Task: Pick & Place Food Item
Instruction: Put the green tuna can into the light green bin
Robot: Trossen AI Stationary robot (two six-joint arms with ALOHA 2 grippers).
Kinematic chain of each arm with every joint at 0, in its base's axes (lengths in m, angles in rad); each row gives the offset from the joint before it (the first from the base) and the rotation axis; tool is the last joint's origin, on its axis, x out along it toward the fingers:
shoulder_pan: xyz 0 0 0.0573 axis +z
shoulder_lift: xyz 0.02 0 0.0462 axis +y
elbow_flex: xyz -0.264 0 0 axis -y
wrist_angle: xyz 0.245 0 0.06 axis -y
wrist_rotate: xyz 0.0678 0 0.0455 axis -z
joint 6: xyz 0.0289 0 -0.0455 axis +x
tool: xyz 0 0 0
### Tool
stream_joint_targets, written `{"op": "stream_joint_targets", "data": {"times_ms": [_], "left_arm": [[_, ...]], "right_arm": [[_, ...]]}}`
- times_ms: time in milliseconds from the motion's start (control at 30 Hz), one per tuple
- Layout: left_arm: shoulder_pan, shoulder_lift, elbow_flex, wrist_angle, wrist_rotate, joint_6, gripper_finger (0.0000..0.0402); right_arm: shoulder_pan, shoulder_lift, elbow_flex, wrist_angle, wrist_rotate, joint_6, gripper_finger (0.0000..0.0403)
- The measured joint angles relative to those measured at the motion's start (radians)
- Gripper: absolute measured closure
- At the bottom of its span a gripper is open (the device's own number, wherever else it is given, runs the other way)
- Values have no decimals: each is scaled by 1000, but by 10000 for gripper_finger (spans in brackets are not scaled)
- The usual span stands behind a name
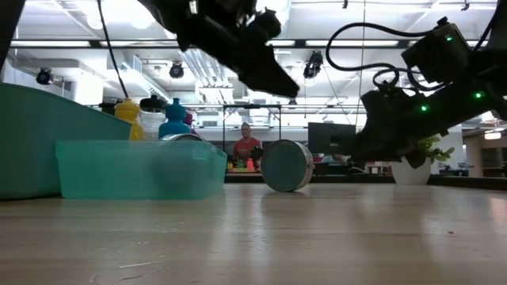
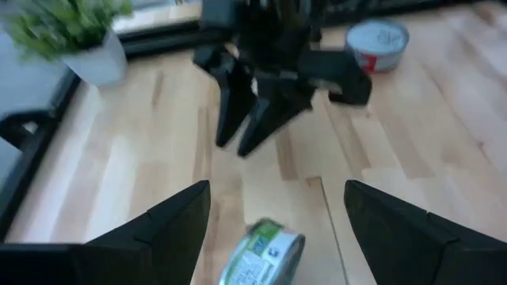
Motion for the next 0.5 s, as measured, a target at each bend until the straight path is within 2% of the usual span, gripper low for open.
{"op": "stream_joint_targets", "data": {"times_ms": [133, 500], "left_arm": [[15, 45, 26, -24, 3, -2, 106], [37, 63, 97, -80, 38, 34, 106]], "right_arm": [[0, 0, -21, -1, 0, 0, 256], [0, 2, -19, 2, -1, 0, 256]]}}
